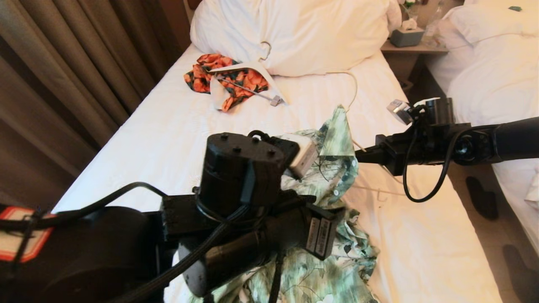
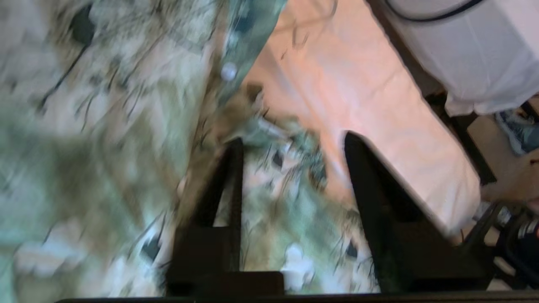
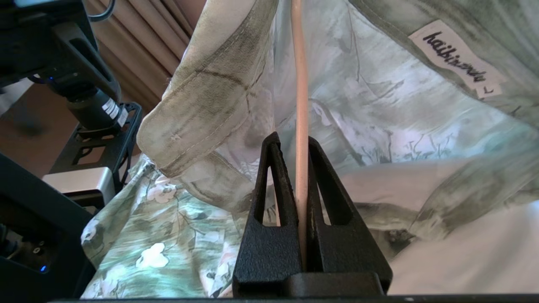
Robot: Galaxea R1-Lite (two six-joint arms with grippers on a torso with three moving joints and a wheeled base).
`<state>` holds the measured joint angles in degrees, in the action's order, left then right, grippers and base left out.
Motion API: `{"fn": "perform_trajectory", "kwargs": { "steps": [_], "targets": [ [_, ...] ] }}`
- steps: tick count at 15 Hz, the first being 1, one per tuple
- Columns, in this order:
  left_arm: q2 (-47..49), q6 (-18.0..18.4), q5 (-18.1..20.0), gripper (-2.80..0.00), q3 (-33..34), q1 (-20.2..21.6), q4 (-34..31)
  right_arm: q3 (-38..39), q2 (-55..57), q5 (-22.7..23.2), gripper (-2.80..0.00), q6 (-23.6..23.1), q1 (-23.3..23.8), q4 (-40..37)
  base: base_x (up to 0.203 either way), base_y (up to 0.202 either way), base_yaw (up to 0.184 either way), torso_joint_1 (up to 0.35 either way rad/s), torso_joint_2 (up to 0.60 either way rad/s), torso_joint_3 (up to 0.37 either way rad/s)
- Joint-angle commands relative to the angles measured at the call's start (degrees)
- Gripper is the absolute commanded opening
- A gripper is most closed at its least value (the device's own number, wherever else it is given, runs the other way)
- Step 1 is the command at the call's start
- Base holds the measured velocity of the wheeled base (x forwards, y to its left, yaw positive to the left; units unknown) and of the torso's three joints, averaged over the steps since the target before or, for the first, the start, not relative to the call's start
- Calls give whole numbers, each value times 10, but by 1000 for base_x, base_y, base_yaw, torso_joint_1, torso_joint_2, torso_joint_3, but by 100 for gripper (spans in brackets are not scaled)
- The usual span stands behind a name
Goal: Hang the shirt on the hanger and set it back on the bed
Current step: Hook one side of the shirt onto the hanger, then hook the other side of the shirt onto the hanger
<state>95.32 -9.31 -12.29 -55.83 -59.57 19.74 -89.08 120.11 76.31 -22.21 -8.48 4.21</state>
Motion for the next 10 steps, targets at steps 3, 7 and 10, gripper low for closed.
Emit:
{"fn": "perform_trajectory", "kwargs": {
  "steps": [3, 7, 10],
  "targets": [
    [-71, 14, 15, -280, 47, 66, -11, 4, -8, 4, -280, -1, 1, 11, 0, 0, 0, 0, 0, 0],
    [-119, 84, 181, -280, 47, 183, -53, 8, -12, 4, -280, -1, 9, 14, 0, 0, 0, 0, 0, 0],
    [-113, 142, 307, -280, 34, 284, -60, 9, -14, 4, -280, -1, 10, 15, 0, 0, 0, 0, 0, 0]
  ]
}}
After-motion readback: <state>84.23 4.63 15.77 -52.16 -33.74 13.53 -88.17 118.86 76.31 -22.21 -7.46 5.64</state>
